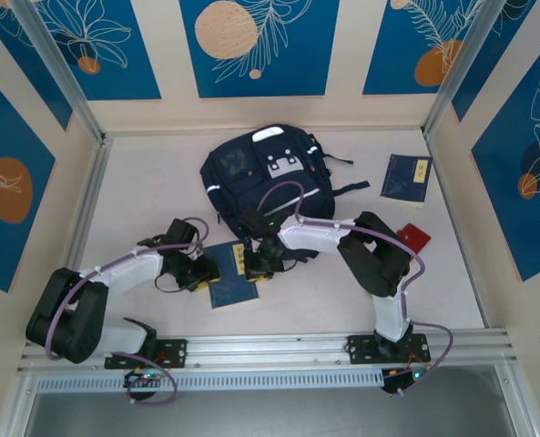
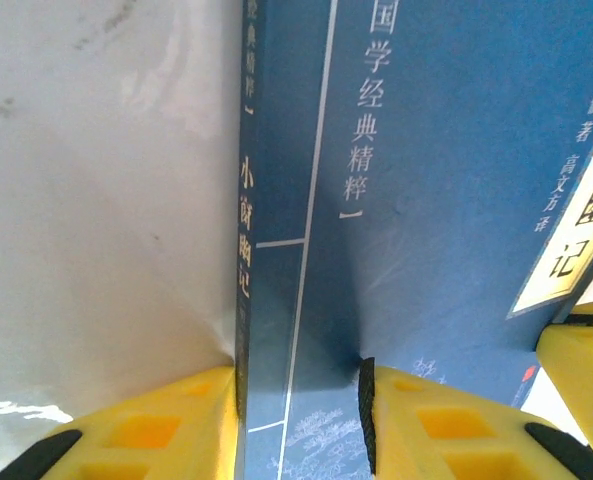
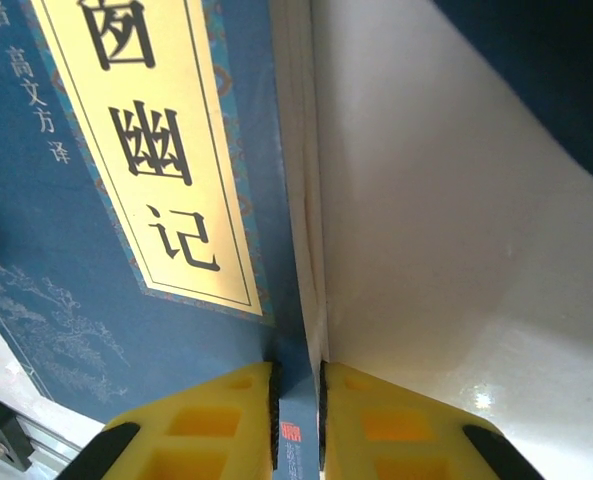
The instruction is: Pack books, pencil case, and school supplies into a backpack
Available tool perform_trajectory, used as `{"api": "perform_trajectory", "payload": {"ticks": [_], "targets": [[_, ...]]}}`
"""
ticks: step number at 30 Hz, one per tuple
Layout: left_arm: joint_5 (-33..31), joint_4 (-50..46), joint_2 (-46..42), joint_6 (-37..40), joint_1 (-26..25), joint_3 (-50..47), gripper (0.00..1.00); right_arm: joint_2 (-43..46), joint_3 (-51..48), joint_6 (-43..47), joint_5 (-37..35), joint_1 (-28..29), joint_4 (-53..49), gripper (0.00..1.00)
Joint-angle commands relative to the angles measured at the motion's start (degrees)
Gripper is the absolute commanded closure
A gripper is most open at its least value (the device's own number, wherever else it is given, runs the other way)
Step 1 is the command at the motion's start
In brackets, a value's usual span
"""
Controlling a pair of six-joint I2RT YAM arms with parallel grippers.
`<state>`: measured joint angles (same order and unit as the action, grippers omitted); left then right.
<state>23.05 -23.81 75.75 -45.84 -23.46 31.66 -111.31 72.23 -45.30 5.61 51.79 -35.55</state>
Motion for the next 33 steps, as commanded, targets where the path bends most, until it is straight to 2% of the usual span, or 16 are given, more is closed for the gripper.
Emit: {"api": "perform_trajectory", "payload": {"ticks": [1,6,11,18,23,27,29,30,33], "targets": [[15.6,12.7,-1.9,-2.8,-1.1,-2.6,0.64,-1.2,-2.9,0.4,1.8,-0.2,-0.7,0.81],[18.9,18.0,-8.5,-6.2,-1.2,-3.7,0.63,-1.1,-3.3,0.8,3.1,-0.4,-0.1,0.81],[19.5,14.1,-14.1,-5.8,-1.2,-2.5,0.61,0.0,-3.9,0.4,3.7,-0.9,0.8,0.79],[17.5,13.4,-11.5,-7.4,-1.2,-4.0,0.62,1.7,-4.7,0.6,4.8,-1.3,1.8,0.78],[12.1,6.1,-9.7,-4.1,-1.2,-1.6,0.72,2.4,-5.0,0.6,3.9,-1.3,1.2,0.77],[6.6,-0.9,-10.0,-1.5,-1.1,0.9,0.94,5.0,-4.9,0.2,3.4,-1.5,0.7,0.74],[4.4,-4.0,-11.1,-0.9,-1.0,2.6,0.99,8.1,-5.2,-0.2,3.1,-1.6,1.1,0.70],[3.0,-5.9,-12.1,-0.7,-1.0,3.7,1.00,10.2,-5.4,-0.5,3.2,-1.8,1.4,0.64],[-0.1,-11.0,-15.8,-1.0,-1.0,8.0,1.00,16.9,-6.4,-1.8,2.8,-3.1,3.0,0.41]]}}
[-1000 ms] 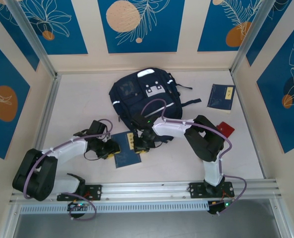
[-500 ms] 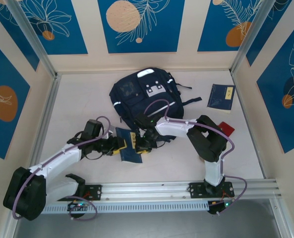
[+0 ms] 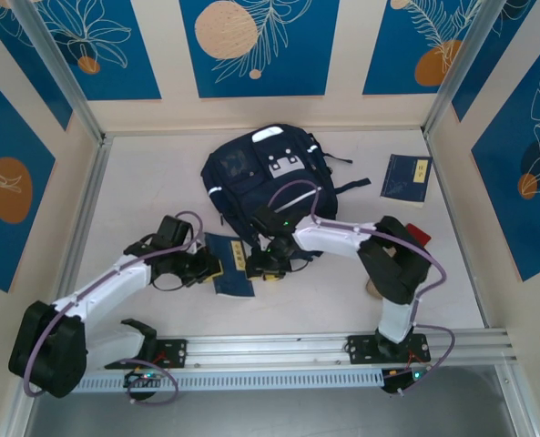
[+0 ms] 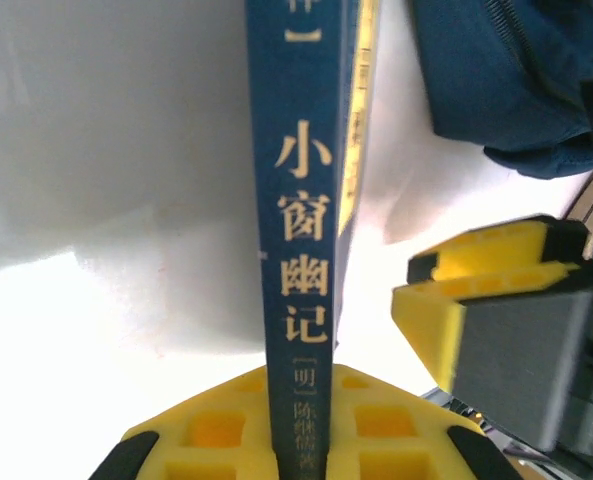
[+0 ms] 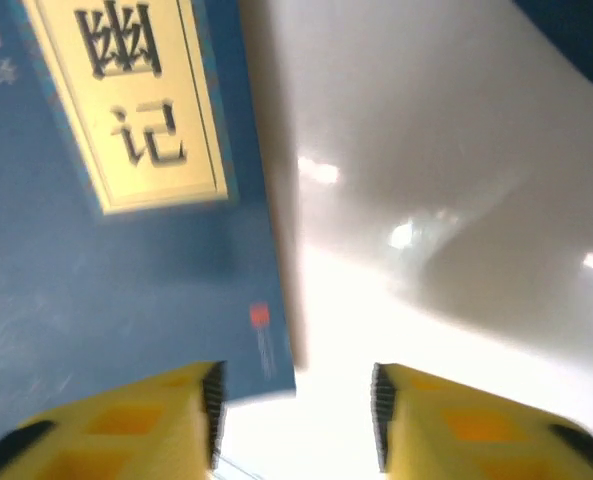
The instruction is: Pack books, pencil case, and school supplies into a backpack
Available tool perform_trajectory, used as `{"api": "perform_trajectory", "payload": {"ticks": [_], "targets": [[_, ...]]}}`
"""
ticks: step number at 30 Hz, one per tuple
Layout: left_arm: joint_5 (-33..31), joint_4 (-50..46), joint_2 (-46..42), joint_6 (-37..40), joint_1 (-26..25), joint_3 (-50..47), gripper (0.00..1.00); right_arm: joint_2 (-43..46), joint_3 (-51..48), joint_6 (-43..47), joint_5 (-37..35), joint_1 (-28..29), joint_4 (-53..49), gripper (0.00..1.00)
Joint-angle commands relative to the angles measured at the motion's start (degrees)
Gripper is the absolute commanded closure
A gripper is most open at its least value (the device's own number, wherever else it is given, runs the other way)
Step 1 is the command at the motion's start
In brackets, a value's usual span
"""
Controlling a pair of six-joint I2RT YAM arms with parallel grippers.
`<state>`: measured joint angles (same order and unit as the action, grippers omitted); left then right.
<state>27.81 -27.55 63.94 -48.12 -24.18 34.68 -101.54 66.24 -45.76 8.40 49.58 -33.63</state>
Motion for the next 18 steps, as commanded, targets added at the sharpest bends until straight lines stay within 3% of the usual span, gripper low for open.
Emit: {"api": "perform_trajectory", "payload": {"ticks": [1,3,7,13,18], "targets": [[-6.0,-9.0,-4.9,0.7,-0.3,6.7,1.00,9.4,-0.8,-2.0,-0.2,-1.5,1.6,0.33],[-8.0,-12.1,-6.4,-0.1,-0.3,11.1,1.00,14.3,-1.7,-3.7,-0.5,-2.9,2.9,0.20],[-9.2,-11.4,-7.0,-3.2,-0.3,18.0,1.00,22.0,-4.4,-8.6,2.7,-6.4,8.7,0.07],[-9.4,1.1,-3.8,-11.8,-0.3,25.7,1.00,28.6,-10.6,-23.1,12.9,-13.7,24.3,0.00],[-10.1,14.6,0.6,-22.4,-0.9,27.9,1.00,30.0,-15.9,-38.1,15.3,-16.7,40.7,0.01]]}}
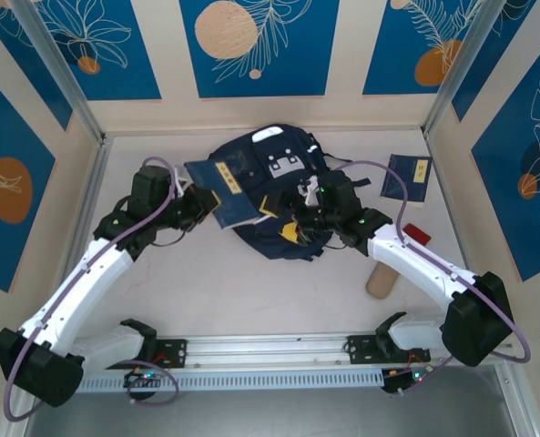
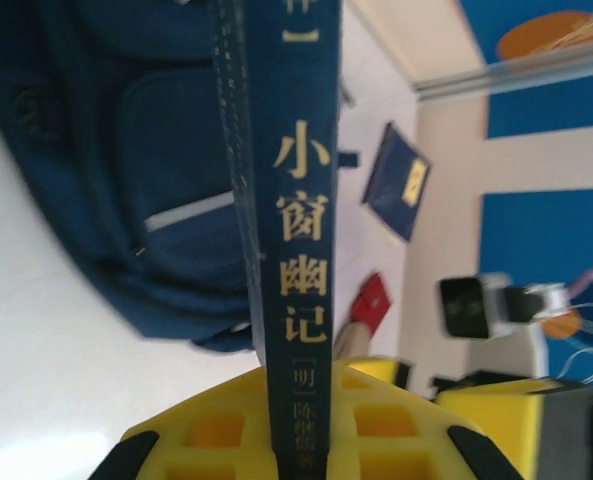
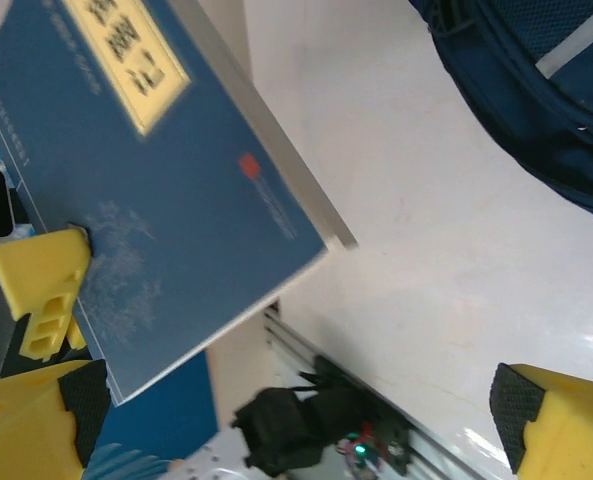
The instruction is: Pack books, pencil case, and school supplies into a backpack
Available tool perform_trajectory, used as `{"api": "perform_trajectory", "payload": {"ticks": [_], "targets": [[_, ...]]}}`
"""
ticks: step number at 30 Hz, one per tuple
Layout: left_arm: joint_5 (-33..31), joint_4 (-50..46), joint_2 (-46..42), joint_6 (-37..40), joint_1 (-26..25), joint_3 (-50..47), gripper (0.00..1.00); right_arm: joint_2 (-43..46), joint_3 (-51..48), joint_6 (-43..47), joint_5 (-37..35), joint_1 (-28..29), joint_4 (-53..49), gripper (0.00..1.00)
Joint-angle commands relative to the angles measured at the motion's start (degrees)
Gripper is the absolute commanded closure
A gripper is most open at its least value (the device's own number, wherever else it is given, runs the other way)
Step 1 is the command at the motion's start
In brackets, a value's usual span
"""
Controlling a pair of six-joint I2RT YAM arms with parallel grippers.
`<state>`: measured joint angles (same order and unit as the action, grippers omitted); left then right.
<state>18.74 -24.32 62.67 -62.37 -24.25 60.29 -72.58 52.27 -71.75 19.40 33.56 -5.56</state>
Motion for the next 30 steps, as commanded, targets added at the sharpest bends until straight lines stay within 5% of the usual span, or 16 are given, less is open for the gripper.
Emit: {"api": "perform_trajectory", "payload": {"ticks": [1,14,30], "targets": [[-1.2,13.5,2.8,-9.6,-1.0,2.5,1.00,0.8,-2.2,-14.0,4.3,-0.9,15.1,0.01],[-5.1,24.5,8.9,-19.9,-4.5,2.4,1.00,-7.1,-0.1,-23.9,2.9,-1.4,31.4,0.00],[-3.3,24.5,8.5,-20.2,-5.2,0.6,1.00,-10.5,1.4,-25.2,0.0,-2.2,36.5,0.48]]}}
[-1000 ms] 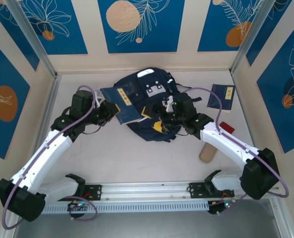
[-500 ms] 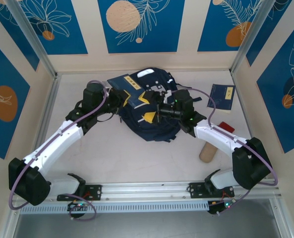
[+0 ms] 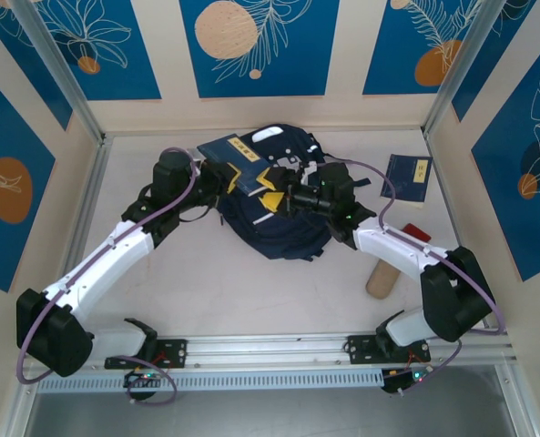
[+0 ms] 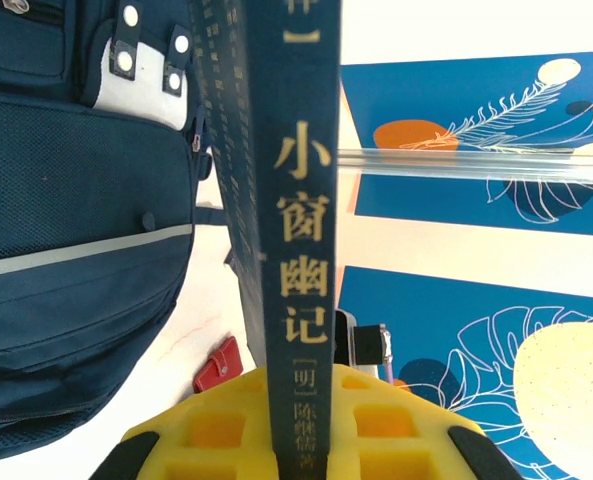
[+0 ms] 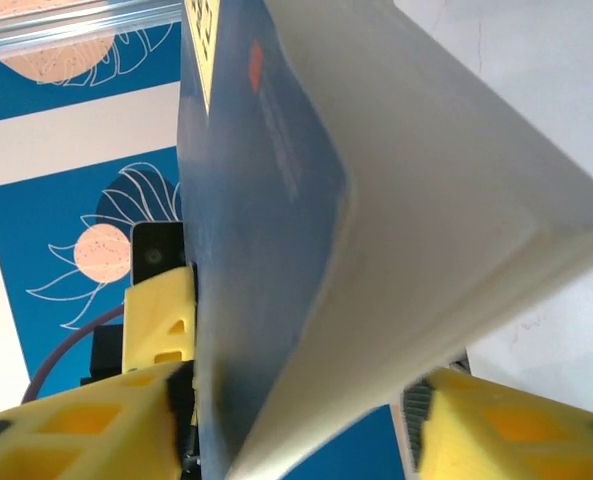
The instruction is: Pack books, pencil case, and school supplies into a backpack
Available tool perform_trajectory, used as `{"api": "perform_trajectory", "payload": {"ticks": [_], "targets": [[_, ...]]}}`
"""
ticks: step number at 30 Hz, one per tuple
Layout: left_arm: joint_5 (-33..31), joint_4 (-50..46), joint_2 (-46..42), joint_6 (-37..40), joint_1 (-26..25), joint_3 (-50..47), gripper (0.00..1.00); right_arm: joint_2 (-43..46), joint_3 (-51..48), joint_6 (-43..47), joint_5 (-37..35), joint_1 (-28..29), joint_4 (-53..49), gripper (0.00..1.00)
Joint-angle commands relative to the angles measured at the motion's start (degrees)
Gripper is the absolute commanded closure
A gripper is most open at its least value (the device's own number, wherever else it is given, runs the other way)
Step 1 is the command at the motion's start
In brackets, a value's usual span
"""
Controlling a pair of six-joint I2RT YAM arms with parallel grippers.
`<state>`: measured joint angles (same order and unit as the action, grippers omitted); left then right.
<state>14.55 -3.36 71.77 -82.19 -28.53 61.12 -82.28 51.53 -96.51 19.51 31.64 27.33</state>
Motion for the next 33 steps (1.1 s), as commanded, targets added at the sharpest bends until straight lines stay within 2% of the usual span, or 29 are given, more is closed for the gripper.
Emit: {"api": "perform_trajectory", "payload": {"ticks": [1,7,9,12,15,18,23,29,33], "targets": [[1.1,3.6,-0.5,-0.3,-1.0,-0.4,1.00,-1.0,2.2,-0.4,-0.1,-0.3,3.9,0.52],[1.1,-0.5,-1.6,3.6,-1.1,-1.2,0.99,0.1,1.7,2.0,1.0,-1.6,-0.4,0.81],[0.5,-3.7,-2.5,6.0,-1.0,-2.1,0.83,1.6,1.3,4.8,0.7,-2.2,-3.6,0.87],[-2.2,-12.7,-3.5,13.6,-1.2,-1.4,0.55,4.2,1.9,11.4,0.8,-3.5,-10.7,0.90],[-6.3,-22.2,-3.5,22.1,-1.6,0.4,0.39,7.6,3.8,21.5,0.4,-5.3,-20.6,0.94],[-8.8,-29.5,-2.1,31.1,-2.6,3.0,0.28,11.4,5.7,31.2,-2.2,-7.3,-31.9,0.95],[-13.2,-39.3,3.7,44.1,-5.6,9.0,0.19,16.9,7.7,42.6,-6.8,-11.9,-48.0,0.95],[-13.3,-37.9,14.9,51.9,-12.0,15.2,0.16,22.1,8.6,50.8,-12.9,-18.1,-63.1,0.95],[-15.0,-40.6,26.1,58.0,-16.2,25.1,0.15,24.7,8.4,51.9,-10.3,-24.0,-70.0,0.95]]}}
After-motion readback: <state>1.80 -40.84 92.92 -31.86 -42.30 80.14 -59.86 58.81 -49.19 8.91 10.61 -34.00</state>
